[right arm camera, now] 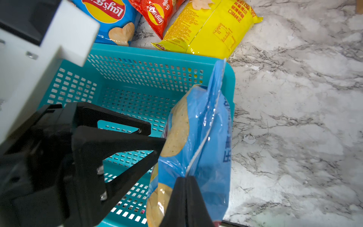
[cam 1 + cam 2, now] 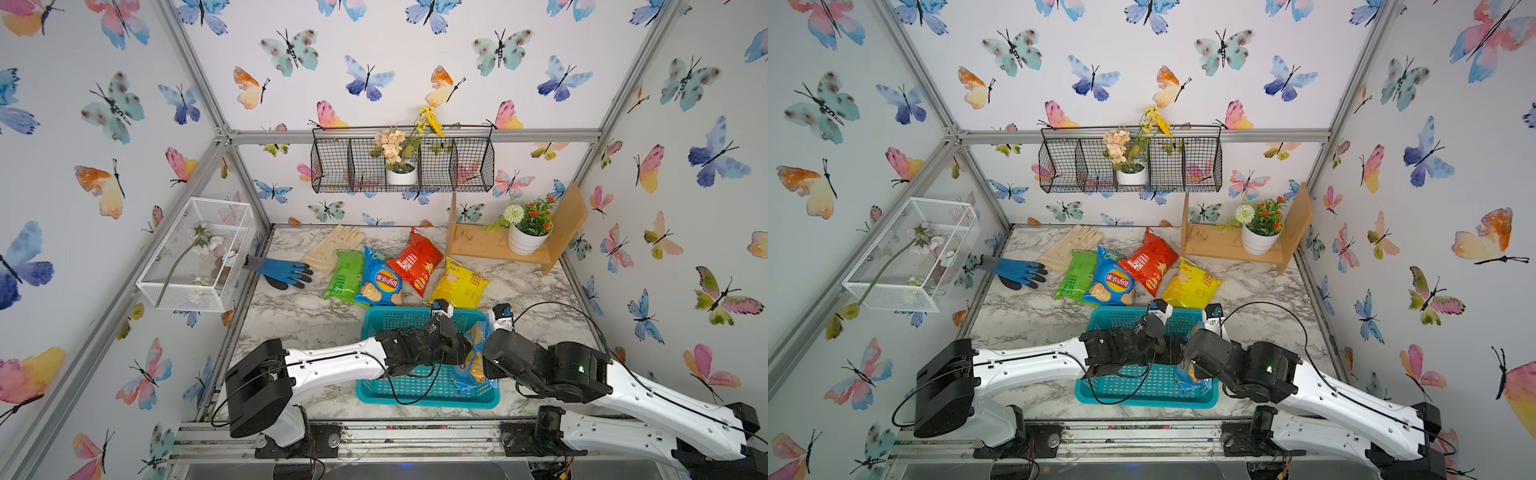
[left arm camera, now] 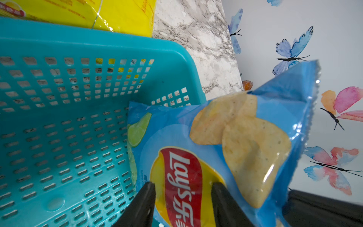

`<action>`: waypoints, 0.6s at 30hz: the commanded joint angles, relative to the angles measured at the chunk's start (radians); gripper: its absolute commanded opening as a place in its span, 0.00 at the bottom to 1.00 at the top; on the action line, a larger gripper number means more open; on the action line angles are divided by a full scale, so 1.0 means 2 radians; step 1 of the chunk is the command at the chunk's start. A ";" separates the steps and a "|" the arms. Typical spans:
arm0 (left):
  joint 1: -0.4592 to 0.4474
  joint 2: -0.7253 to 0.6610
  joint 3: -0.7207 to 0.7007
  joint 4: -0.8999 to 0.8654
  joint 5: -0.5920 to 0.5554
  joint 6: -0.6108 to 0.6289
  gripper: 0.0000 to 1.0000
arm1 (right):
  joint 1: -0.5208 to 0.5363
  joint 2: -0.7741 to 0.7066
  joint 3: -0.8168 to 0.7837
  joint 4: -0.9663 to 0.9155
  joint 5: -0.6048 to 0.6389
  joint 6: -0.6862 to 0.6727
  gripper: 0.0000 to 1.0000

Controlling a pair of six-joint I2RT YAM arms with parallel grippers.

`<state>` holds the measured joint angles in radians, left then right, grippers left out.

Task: Put the potato chips into the basket
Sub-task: Place the potato chip in the basket.

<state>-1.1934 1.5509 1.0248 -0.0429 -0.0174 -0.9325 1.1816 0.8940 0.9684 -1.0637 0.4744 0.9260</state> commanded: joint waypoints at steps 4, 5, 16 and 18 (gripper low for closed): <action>-0.002 0.013 -0.001 0.009 0.016 0.000 0.52 | 0.001 -0.006 0.018 -0.044 0.040 0.015 0.02; -0.002 0.013 0.000 0.008 0.016 0.000 0.53 | 0.001 -0.009 0.018 -0.048 0.041 0.017 0.02; -0.002 0.017 0.003 -0.001 0.010 -0.002 0.61 | 0.001 -0.015 0.000 -0.036 0.031 0.023 0.17; -0.001 0.012 0.011 -0.027 -0.005 -0.003 0.65 | 0.001 -0.018 0.007 -0.030 0.031 0.019 0.37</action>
<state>-1.1934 1.5738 1.0248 -0.0414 -0.0029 -0.9424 1.1820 0.8700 0.9756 -1.1183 0.5171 0.9665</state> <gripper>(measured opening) 0.633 0.336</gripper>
